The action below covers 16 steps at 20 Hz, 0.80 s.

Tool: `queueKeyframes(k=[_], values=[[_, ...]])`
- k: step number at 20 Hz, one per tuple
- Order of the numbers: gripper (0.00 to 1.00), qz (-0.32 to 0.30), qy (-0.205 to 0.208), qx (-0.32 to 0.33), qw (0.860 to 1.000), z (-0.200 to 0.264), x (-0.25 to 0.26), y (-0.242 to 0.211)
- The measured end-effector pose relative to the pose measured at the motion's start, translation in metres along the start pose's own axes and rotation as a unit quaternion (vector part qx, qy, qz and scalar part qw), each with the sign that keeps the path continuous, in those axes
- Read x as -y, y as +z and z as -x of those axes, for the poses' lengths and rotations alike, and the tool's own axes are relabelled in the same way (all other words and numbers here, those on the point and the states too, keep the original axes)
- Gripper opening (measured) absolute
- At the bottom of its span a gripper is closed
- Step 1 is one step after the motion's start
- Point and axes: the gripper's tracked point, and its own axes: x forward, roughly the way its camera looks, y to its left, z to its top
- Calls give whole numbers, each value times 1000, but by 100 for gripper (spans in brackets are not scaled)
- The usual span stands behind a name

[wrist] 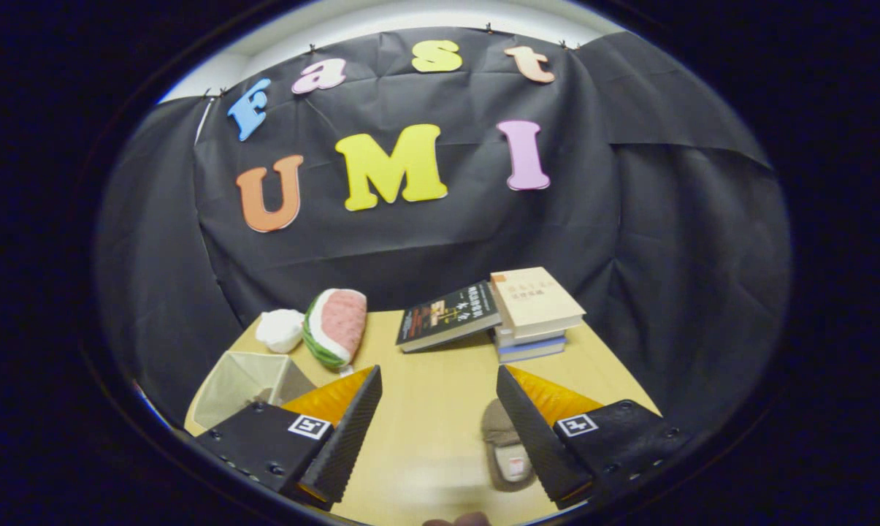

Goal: Open the storage box then place both shoes into the box .Put the left shoe in first, then the right shoe, with the right side of both shoes facing outward in a uniform manner.

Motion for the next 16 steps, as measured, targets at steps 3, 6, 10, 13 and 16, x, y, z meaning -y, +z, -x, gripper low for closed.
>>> queueKeyframes(k=[3, 6, 10, 13, 16], values=[[97, 7, -18, -12, 1000, -7, 60, -16], [96, 27, -15, -38, 999, -22, 101, -45], [96, 36, -10, -106, 994, -45, 134, -98], [96, 42, 2, -144, 989, -63, 129, -130], [97, 48, 10, -187, 981, -81, 123, -160]])
